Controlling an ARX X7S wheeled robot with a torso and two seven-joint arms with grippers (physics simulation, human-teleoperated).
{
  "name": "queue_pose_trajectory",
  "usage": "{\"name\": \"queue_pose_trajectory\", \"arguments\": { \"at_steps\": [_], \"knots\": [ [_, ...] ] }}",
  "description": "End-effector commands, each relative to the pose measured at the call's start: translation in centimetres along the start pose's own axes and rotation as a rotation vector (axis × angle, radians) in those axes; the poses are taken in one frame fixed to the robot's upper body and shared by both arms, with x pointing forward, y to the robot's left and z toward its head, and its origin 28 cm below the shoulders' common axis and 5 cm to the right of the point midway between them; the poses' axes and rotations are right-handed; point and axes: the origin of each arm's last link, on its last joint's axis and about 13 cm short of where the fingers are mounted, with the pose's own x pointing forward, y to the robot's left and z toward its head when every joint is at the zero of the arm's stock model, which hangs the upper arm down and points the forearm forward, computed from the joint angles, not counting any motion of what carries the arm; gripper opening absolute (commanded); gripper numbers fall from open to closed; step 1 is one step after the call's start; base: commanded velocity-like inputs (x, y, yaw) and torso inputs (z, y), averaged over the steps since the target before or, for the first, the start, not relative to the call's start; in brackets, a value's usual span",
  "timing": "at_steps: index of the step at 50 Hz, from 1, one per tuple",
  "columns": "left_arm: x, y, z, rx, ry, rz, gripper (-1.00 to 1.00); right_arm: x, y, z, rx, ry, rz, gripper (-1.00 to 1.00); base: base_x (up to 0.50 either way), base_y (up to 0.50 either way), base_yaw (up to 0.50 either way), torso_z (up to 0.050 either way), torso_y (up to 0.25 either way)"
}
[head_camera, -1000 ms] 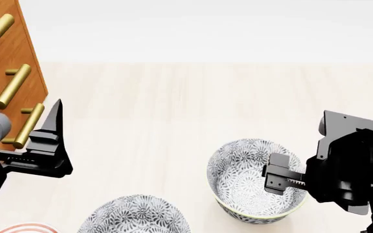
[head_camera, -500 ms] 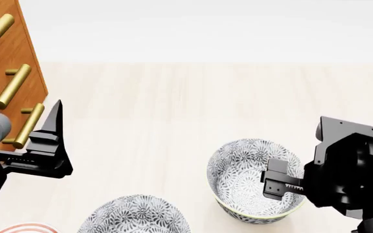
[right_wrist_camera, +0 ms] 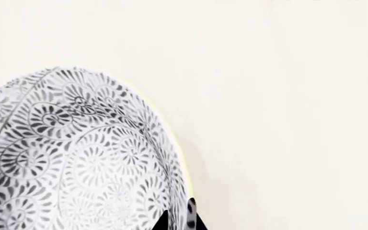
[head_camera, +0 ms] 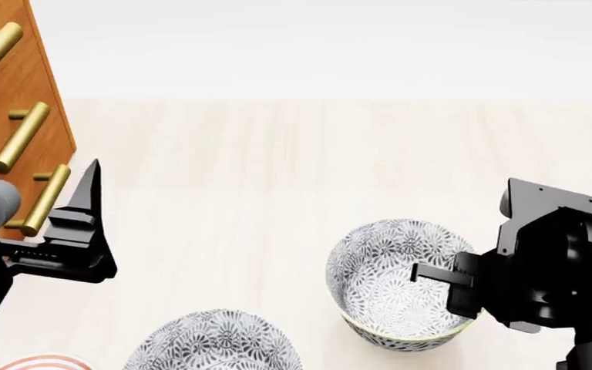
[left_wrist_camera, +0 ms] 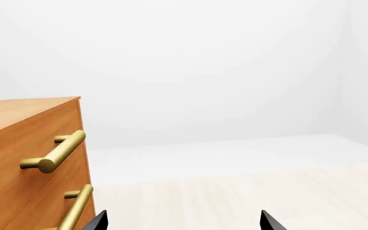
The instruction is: Stack the bowl at the front on the bowl in the middle.
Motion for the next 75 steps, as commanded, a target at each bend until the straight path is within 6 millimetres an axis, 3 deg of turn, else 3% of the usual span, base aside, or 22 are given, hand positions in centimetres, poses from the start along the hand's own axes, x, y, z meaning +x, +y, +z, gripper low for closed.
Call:
{"name": "queue_pose_trajectory", "arguments": {
  "at_steps": [1, 32, 44, 61, 68, 75],
  "knots": [
    [0.0, 0.2, 0.0, -0.031, -0.007, -0.007, 1.0, 0.6, 0.7, -0.5, -0.028, 0.006, 0.031, -1.0, 0.0, 0.0, 0.0, 0.0, 0.0],
    [-0.4, 0.4, 1.0, -0.034, -0.03, -0.004, 1.0, -7.3, 1.8, 1.2, -0.008, -0.114, 0.143, -1.0, 0.0, 0.0, 0.0, 0.0, 0.0],
    [-0.5, 0.5, 1.0, -0.039, -0.03, -0.001, 1.0, -11.2, 2.3, 0.9, -0.002, -0.124, 0.312, -1.0, 0.0, 0.0, 0.0, 0.0, 0.0],
    [-0.7, 0.7, 1.3, -0.039, -0.032, 0.002, 1.0, -14.2, 3.2, -0.5, -0.059, -0.118, 0.418, -1.0, 0.0, 0.0, 0.0, 0.0, 0.0],
    [-0.7, 0.8, 1.4, -0.037, -0.034, 0.0, 1.0, -17.4, 3.5, 0.5, -0.061, -0.156, 0.443, -1.0, 0.0, 0.0, 0.0, 0.0, 0.0],
    [-0.7, 0.8, 1.6, -0.038, -0.04, 0.001, 1.0, -17.8, 4.1, -0.5, -0.11, -0.155, 0.45, -1.0, 0.0, 0.0, 0.0, 0.0, 0.0]
  ]
}}
